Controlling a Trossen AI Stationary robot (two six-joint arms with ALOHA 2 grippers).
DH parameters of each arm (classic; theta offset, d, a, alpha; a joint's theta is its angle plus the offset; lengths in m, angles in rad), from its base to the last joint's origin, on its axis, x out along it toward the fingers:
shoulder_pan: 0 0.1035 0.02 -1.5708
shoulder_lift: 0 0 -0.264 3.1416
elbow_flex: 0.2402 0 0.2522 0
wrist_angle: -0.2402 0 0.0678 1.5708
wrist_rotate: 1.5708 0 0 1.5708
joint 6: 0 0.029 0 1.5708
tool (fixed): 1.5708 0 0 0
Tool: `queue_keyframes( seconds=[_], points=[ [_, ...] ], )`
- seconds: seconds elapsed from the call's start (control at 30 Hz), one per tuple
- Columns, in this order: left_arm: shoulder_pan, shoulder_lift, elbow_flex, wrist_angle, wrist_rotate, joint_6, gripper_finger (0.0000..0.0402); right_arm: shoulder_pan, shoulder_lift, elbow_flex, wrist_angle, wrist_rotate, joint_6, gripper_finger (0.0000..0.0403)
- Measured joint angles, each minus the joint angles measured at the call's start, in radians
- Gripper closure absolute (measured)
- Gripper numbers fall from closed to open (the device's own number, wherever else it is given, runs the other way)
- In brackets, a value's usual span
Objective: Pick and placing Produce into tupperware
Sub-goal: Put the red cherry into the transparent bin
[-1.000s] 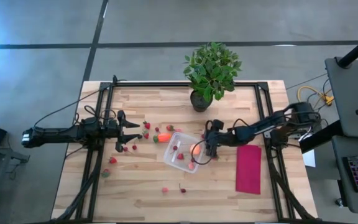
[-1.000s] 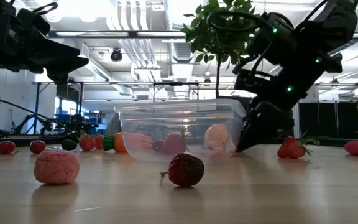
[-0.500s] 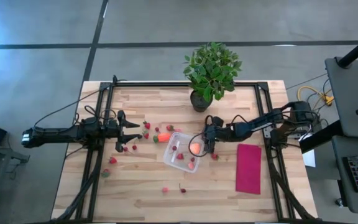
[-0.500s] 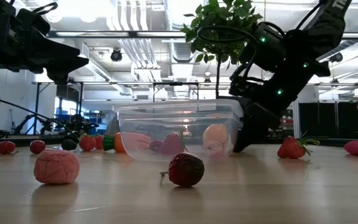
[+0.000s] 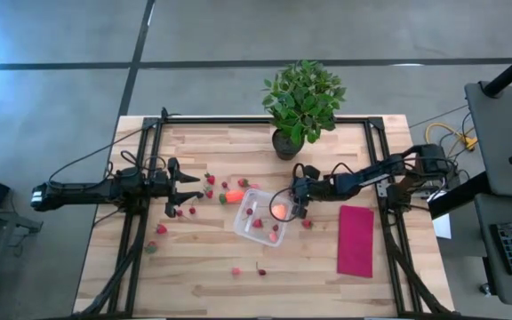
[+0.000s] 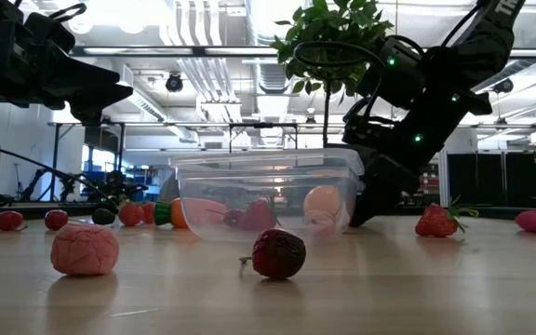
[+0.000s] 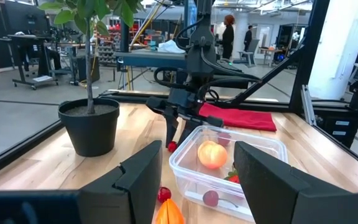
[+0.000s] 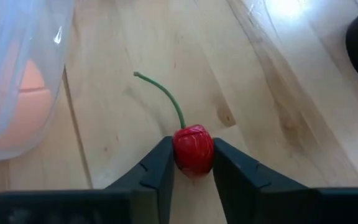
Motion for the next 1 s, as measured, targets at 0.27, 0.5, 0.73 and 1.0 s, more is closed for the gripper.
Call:
queue_keyframes(
  seconds=[0.27,0.5,0.73,1.0],
  points=[
    [0.0,0.0,0.0,0.0,0.0,0.0,0.0214,-0.009,-0.086,-0.001,-0.079,0.059,0.027,0.0326],
    [0.0,0.001,0.0,0.0,0.0,0.0,0.0214,-0.006,-0.246,0.043,-0.233,0.098,0.076,0.0324],
    [0.0,0.001,0.0,0.0,0.0,0.0,0.0214,0.074,-0.379,0.19,-0.383,0.156,0.099,0.032],
    [0.0,-0.001,0.0,-0.001,0.0,0.0,0.0214,0.192,-0.249,0.394,-0.534,0.157,0.269,0.0317]
  ],
)
